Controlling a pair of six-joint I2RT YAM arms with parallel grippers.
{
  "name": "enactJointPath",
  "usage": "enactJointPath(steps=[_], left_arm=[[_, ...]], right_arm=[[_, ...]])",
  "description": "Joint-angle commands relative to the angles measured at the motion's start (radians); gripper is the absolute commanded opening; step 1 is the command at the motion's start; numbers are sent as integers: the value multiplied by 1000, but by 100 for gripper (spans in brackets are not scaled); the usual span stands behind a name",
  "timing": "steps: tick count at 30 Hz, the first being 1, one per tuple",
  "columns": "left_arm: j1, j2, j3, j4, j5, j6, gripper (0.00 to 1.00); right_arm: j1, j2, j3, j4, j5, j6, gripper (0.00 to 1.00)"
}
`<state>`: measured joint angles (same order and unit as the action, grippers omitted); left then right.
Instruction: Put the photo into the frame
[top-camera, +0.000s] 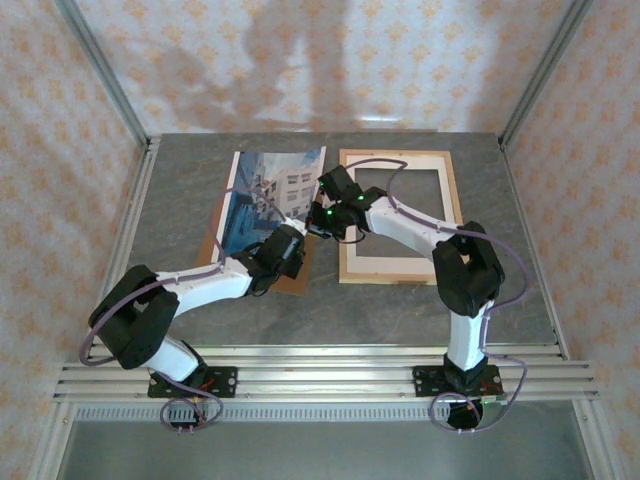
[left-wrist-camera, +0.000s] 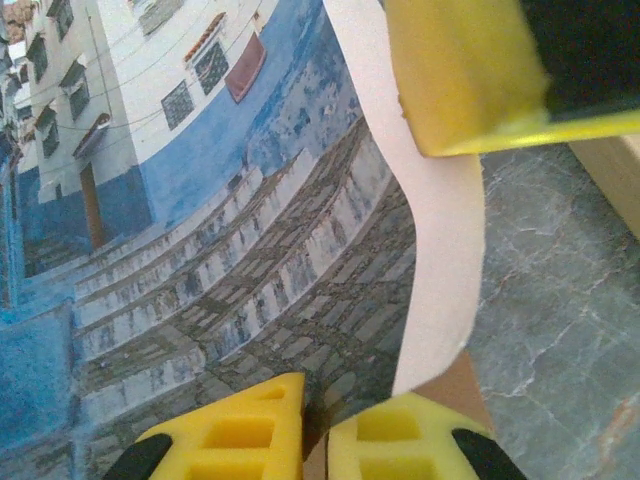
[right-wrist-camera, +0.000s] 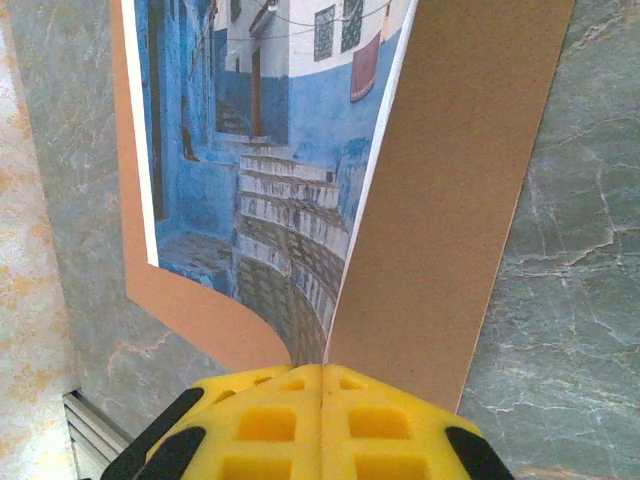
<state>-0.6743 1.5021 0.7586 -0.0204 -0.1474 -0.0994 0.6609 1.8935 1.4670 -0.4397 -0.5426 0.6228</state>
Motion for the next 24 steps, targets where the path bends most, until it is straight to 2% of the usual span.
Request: enactJointPath(steps=[1,2,5,6,9,14,18,22,24], left_arm=[[-4,-35,23,2,43,-34,7],[-5,-41,25,-1,49,-42,5],[-4,-64,36,-10,55,-64,1],[-4,-74,40,-10,57,-68,0],[-2,-98,55,-15,58,-74,0],[34,-119,121,-50,111,-106,0],[91,-143,194,-36,197,-154,0],[110,-135,354,-38,247,-171,0],[108,-107,465,-32,305,-190,0]], right_arm=[[-21,-14,46,3,13,-7,5],[-29,-21,46,7,13,-6,9],[-69,-60,46,12,22,-6,43],[-86,-78,43,13,30,-8,52],[-130,-135,35,16,57,-17,70],[-189,-208,6,-11,115,-40,81],[-238,-259,-48,-24,156,-54,84],[-282,-300,-105,-13,182,-53,84],[-305,-310,-122,-11,191,-49,84]])
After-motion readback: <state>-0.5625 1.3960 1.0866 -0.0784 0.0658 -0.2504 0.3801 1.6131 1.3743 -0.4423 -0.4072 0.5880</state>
